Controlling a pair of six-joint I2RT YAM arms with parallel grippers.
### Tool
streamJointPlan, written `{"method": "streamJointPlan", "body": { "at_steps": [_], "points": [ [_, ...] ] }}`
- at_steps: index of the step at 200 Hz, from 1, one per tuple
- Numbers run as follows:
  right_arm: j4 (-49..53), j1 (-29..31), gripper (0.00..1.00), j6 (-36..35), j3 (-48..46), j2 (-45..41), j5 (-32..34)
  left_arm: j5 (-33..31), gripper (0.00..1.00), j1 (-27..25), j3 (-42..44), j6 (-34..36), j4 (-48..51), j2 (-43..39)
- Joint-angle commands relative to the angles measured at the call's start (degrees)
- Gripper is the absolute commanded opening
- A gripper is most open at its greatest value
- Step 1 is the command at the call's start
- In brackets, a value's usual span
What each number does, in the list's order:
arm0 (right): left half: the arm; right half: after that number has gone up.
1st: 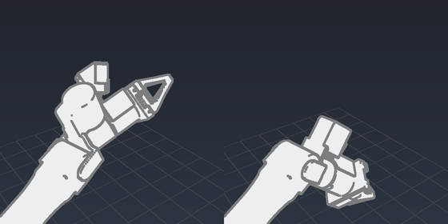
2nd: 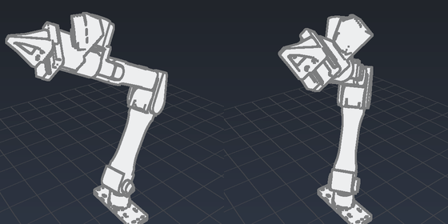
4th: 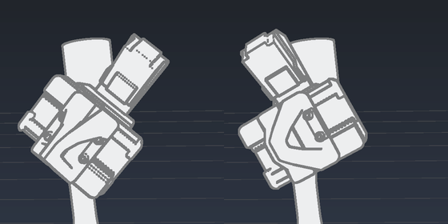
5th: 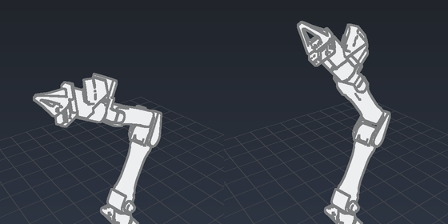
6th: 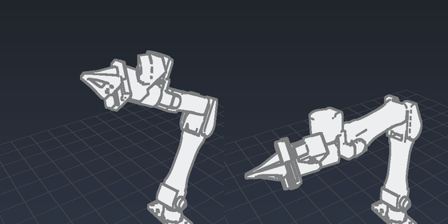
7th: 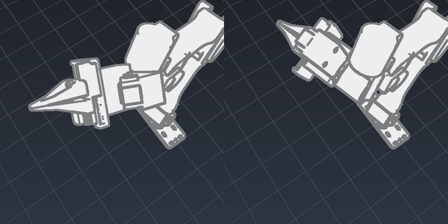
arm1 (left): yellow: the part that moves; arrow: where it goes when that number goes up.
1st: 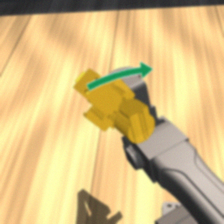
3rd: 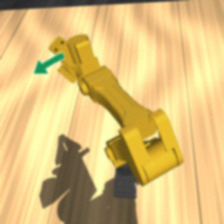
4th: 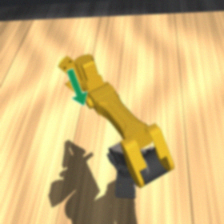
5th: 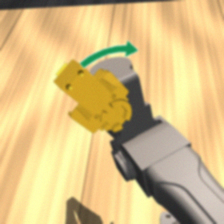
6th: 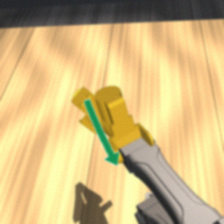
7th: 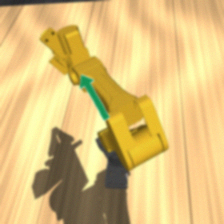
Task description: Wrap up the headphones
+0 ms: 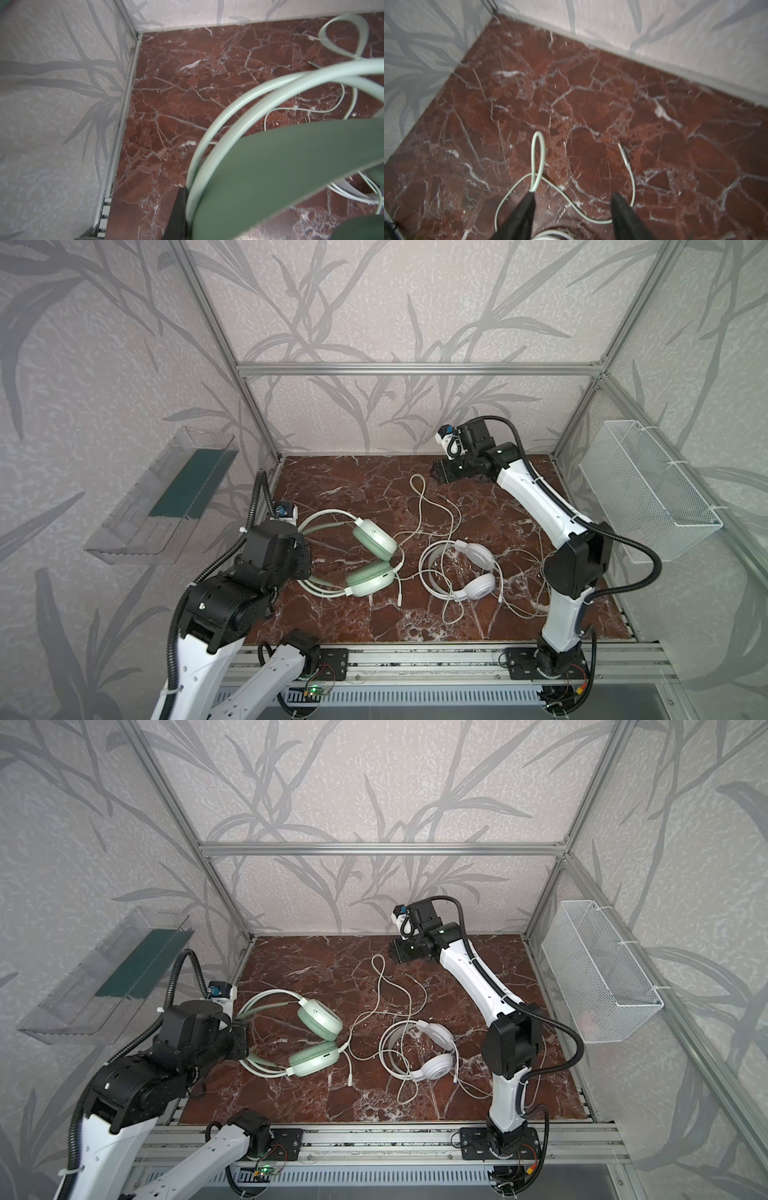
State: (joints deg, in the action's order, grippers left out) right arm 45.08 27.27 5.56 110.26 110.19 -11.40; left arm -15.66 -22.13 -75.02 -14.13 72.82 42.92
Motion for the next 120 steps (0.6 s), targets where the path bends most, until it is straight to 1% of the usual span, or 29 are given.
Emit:
{"method": "streamJointPlan", "body": {
  "at_steps": [1, 31, 42, 51, 58, 64, 91, 102, 120],
  "points": [
    [4.03, 0.86, 0.72, 3.23, -2.4, -1.9, 0.08, 6.15, 0.0, 0.08, -4.39, -1.91, 0.14, -0.35],
    [-0.01, 0.95, 0.74, 3.27, -9.58, -4.66, 2.12, 13.95, 0.0, 0.07, -6.69, -2.96, -0.44, 1.13],
    [-2.31, 0.92, 0.75, 2.09, -12.54, -6.6, 0.6, 15.73, 0.0, 0.07, -8.52, -3.8, -0.55, 1.58],
    [-5.79, 1.05, 0.75, 0.74, -16.15, -8.62, -3.1, 16.68, 0.0, 0.03, -10.45, -4.33, -0.28, 2.21],
    [-9.64, 1.59, 0.75, -0.77, -19.68, -10.53, -6.42, 16.8, 0.0, -0.06, -12.1, -5.01, -0.12, 2.73],
    [-13.63, 2.6, 0.76, -2.08, -22.98, -12.9, -7.92, 16.8, 0.0, -0.19, -13.65, -5.68, 0.04, 3.22],
    [-31.65, 8.41, 0.83, -8.95, -37.08, -21.52, -8.98, 18.18, 0.0, -0.36, -20.92, -9.4, -0.11, 5.4],
    [-39.8, 8.94, 0.85, -8.44, -42.77, -24.03, -10.67, 17.81, 0.0, -0.63, -23.67, -10.31, -0.09, 6.19],
    [-51.91, 8.94, 0.88, -4.98, -50.98, -26.9, -13.06, 14.44, 0.0, -0.98, -27.63, -11.12, 0.21, 7.27]
  ]
}}
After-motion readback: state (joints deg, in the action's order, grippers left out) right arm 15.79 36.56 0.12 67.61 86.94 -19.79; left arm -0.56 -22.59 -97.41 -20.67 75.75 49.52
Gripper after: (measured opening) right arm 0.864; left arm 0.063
